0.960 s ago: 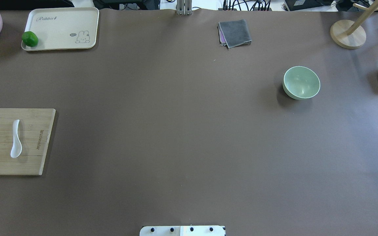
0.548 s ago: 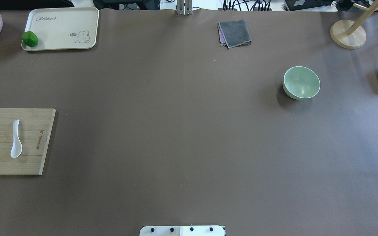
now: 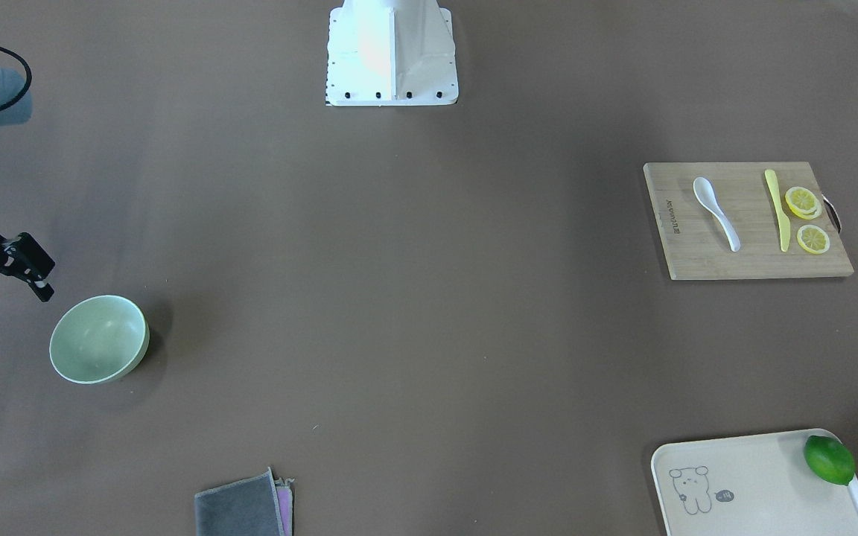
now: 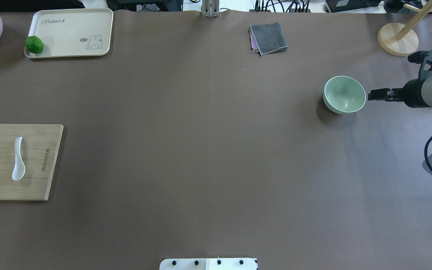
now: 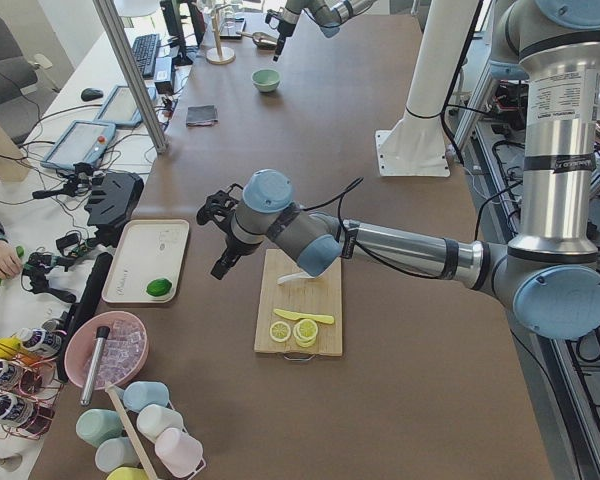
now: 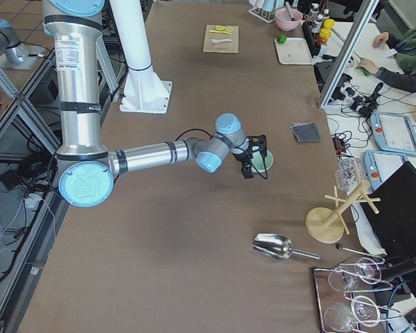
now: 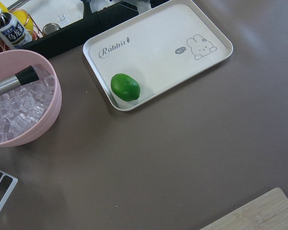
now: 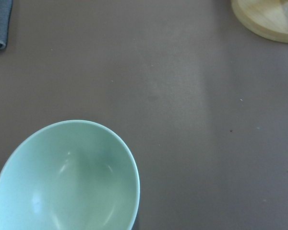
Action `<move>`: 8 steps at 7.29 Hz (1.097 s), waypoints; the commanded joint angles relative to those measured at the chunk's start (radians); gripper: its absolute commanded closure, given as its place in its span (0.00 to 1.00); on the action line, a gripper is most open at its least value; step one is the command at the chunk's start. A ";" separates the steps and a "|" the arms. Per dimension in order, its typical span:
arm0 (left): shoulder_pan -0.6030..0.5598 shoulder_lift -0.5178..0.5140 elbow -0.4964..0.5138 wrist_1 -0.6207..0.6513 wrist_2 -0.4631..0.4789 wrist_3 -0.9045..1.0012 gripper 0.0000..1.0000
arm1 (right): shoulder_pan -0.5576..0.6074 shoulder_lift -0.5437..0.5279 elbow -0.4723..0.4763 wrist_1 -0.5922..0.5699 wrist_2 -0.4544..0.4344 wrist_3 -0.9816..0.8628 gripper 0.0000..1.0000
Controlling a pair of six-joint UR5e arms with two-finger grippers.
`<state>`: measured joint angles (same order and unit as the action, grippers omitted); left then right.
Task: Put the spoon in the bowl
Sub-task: 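Reach the right gripper to the pale green bowl and grasp its rim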
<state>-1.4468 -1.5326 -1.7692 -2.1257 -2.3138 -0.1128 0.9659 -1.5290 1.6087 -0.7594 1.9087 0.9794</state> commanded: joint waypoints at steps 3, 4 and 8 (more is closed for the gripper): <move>0.002 0.002 0.001 -0.002 0.001 -0.001 0.02 | -0.107 0.075 -0.141 0.107 -0.118 0.128 0.51; 0.002 0.002 0.001 -0.002 0.001 -0.001 0.02 | -0.125 0.073 -0.153 0.109 -0.144 0.130 0.92; 0.014 0.002 0.001 -0.002 0.002 -0.002 0.02 | -0.173 0.312 -0.049 -0.210 -0.146 0.293 1.00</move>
<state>-1.4351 -1.5309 -1.7692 -2.1277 -2.3120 -0.1145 0.8239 -1.3276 1.5151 -0.8027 1.7681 1.1752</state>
